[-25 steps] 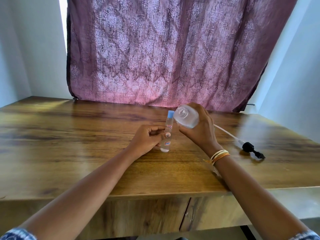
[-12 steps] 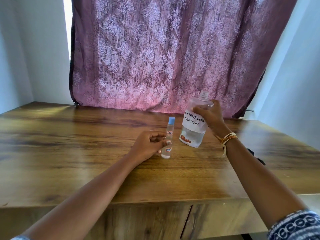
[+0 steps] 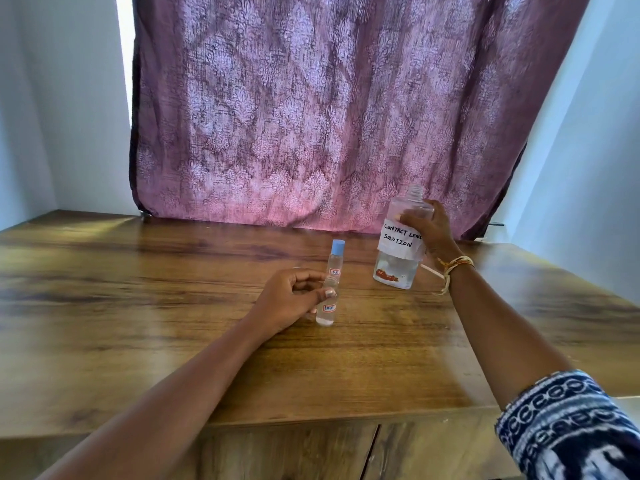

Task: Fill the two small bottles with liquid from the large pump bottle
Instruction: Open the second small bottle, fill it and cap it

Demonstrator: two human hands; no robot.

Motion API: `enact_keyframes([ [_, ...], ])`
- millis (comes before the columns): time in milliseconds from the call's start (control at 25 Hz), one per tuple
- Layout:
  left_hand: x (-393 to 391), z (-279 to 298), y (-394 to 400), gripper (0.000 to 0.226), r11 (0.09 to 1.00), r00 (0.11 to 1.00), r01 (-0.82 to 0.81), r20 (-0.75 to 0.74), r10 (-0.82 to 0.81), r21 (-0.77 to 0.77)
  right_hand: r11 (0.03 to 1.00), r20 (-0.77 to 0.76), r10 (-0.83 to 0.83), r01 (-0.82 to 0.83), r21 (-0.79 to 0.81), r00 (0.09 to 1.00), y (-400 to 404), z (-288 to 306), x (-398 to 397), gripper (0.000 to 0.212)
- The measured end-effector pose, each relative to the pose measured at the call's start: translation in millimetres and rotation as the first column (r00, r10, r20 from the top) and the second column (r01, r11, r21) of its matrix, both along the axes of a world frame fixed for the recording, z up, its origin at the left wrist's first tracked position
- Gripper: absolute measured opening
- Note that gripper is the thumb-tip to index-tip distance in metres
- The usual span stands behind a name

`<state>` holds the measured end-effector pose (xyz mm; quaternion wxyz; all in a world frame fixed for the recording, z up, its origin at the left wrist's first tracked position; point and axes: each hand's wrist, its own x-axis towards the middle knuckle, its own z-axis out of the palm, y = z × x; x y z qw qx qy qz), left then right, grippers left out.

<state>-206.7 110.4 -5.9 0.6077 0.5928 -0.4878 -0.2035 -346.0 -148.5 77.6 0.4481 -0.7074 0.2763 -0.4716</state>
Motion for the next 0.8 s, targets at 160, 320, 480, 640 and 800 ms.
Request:
enact_keyframes([
  [160,1,-1,-1,0.021,1.000,1.000,0.011,-0.001,-0.011,0.006,0.999,-0.035,0.021,-0.019,0.047,0.999,-12,-8,1,0.080],
  [320,0,0,-3,0.016,1.000,1.000,-0.012,-0.017,0.013,0.028,0.990,-0.021,0.041,-0.038,0.134,0.999,5,-17,-8,0.070],
  [480,-3,2,-2,0.016,1.000,1.000,-0.010,-0.022,0.010,0.015,0.996,-0.221,-0.082,0.088,0.020,0.972,18,-60,-21,0.057],
  [640,0,5,-1,0.017,1.000,1.000,-0.016,-0.008,0.016,0.021,0.887,0.060,-0.434,0.438,-0.150,0.899,70,-56,-22,0.043],
  [800,4,6,2,0.020,0.999,0.999,-0.040,0.011,0.039,0.032,0.970,-0.168,-0.009,-0.033,-0.242,0.986,119,-72,-7,0.019],
])
